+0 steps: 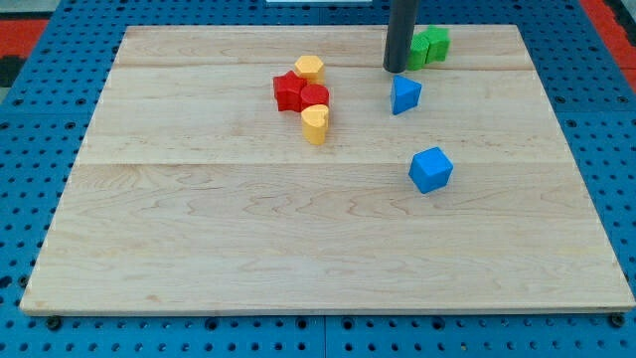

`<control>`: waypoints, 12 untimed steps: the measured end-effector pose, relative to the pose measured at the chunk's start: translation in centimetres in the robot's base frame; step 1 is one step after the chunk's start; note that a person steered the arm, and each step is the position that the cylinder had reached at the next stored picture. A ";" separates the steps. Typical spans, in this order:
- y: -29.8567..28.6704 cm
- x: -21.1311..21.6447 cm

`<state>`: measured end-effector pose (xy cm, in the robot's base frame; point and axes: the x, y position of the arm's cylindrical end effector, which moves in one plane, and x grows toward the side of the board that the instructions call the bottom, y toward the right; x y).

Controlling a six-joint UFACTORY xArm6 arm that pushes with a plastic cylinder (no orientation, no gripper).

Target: Slide the yellow blocks and red blocks closer to each other

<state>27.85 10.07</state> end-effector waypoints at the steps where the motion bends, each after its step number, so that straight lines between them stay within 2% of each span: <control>1: 0.0 0.0; 2: 0.1 1.1; 4: -13.7 0.7; 7: -15.5 1.2; 10: -23.3 4.5; 11: -25.9 2.0; 12: -29.3 2.1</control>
<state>29.96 -19.20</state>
